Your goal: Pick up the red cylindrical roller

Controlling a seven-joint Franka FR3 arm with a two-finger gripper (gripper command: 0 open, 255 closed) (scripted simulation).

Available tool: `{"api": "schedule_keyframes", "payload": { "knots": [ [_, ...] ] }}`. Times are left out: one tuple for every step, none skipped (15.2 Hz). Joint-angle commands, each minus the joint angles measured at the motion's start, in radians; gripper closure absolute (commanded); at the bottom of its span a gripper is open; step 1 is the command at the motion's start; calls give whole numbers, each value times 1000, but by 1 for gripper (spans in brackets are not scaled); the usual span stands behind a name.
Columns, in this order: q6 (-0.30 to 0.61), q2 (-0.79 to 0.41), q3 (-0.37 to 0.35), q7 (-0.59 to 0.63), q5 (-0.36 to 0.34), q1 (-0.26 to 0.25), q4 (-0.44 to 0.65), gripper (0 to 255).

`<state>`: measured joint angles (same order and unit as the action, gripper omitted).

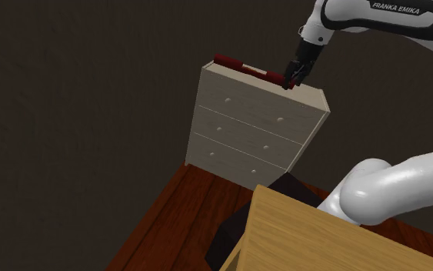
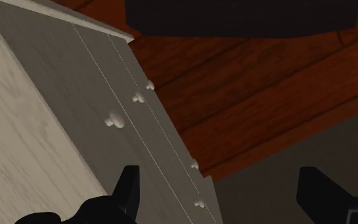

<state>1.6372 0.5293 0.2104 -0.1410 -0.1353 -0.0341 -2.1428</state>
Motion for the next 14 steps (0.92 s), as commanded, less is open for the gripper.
{"api": "schedule_keyframes", "payload": {
  "knots": [
    [19, -75, 38, -75, 3, -10, 59, 0],
    [25, -113, 55, -112, 9, -15, 92, 0],
    [31, -153, 72, -149, 16, -19, 126, 0],
    [35, -193, 89, -186, 24, -24, 161, 0],
    [37, -234, 105, -223, 35, -27, 199, 0],
    [39, -275, 121, -261, 47, -31, 238, 0],
    [38, -318, 135, -299, 61, -33, 278, 0],
    [37, -362, 149, -337, 77, -34, 321, 0],
    [33, -407, 161, -375, 95, -33, 366, 0],
    [27, -453, 172, -412, 114, -31, 413, 0],
    [20, -500, 181, -450, 134, -27, 463, 0],
    [10, -549, 189, -487, 156, -21, 515, 0],
    [-2, -598, 196, -523, 178, -14, 570, 0],
    [-17, -648, 200, -558, 201, -4, 629, 0]
  ]
}}
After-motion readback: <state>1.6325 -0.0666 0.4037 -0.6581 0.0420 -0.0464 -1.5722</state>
